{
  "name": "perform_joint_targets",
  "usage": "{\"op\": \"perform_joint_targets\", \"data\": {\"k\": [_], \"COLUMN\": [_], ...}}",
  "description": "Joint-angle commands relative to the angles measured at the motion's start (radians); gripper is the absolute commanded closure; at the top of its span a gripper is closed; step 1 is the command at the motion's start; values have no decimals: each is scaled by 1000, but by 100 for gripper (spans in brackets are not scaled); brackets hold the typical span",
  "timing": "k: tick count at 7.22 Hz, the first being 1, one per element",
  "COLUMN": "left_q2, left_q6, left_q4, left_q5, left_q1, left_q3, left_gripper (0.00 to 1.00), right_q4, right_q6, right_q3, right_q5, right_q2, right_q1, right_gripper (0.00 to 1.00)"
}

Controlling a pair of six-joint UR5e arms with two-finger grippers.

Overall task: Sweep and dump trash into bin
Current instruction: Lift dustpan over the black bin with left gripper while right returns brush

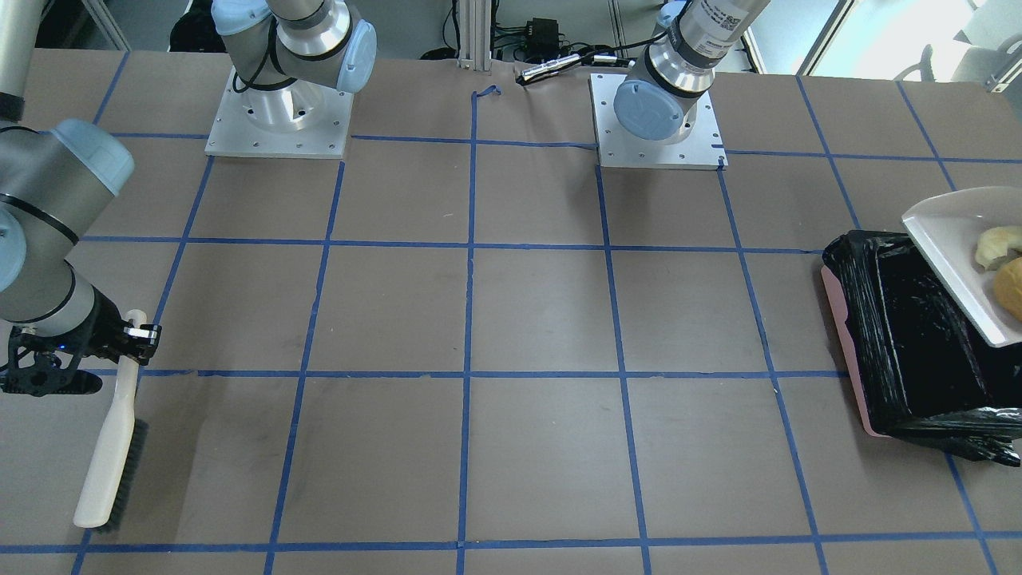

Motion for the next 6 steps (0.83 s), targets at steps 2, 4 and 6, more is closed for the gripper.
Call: {"op": "perform_joint_targets", "data": {"k": [2, 4, 6], "left_q2": [-10, -8, -17], "left_q6": [5, 4, 8], "left_q4": [264, 385, 492], "left_q5": [135, 315, 536], "left_q1": [-49, -175, -248], "left_q3": [-59, -71, -131], "left_gripper": [100, 100, 100], "right_q4": [4, 4, 4], "right_q6": [20, 15, 7], "right_q3": [2, 3, 3], "right_q5": [-4, -4, -7], "right_q2": [7, 11, 16], "right_q1": [-4, -4, -4], "right_gripper": [100, 100, 100]}}
